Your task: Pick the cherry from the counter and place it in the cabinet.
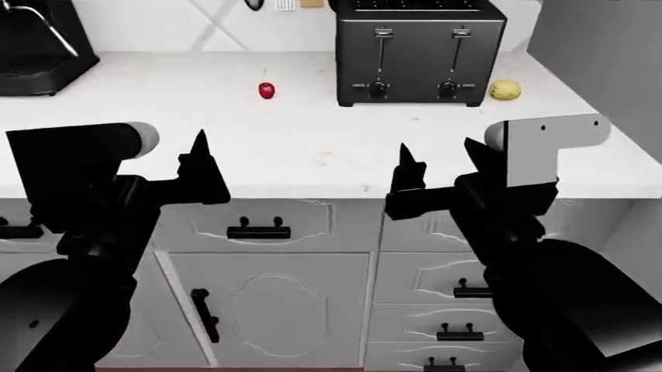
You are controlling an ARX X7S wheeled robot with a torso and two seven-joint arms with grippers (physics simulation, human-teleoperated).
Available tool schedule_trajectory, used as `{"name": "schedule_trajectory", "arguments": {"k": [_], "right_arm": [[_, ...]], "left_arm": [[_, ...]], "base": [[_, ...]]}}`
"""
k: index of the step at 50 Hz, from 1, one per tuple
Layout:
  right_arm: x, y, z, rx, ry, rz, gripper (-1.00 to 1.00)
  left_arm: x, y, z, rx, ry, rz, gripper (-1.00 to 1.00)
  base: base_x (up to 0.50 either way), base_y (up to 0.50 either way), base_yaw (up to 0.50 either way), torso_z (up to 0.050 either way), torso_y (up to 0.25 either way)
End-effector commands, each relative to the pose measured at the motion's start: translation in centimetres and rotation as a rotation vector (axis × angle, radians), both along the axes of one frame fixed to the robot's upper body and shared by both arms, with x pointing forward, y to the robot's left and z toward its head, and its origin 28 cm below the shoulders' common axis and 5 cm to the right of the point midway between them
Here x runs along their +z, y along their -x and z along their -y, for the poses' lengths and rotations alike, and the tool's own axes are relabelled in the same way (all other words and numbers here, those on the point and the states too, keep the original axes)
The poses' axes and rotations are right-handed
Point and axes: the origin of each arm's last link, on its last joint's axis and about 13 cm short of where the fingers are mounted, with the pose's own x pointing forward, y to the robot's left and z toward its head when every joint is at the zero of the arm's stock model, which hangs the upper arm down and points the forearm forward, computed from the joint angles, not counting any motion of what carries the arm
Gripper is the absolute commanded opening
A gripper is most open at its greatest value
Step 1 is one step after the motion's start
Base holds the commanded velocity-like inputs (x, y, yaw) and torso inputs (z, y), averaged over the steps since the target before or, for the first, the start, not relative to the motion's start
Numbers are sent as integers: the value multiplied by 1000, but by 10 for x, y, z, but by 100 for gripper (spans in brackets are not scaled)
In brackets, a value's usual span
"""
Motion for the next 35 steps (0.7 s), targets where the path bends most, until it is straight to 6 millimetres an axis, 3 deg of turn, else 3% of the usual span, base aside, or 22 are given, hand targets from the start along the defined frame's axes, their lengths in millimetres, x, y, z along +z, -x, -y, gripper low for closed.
{"name": "schedule_trajectory", "arguments": {"k": [1, 19, 35], "right_arm": [[0, 1, 1, -1, -15, -3, 100], [0, 1, 1, 0, -20, -7, 100], [0, 0, 1, -1, -21, -11, 100]], "left_arm": [[-1, 0, 1, -5, 2, -2, 100], [-1, 1, 1, -4, 1, -2, 100], [0, 1, 0, -4, 4, -6, 100]], "base": [[316, 305, 0, 0, 0], [326, 300, 0, 0, 0], [325, 152, 0, 0, 0]]}}
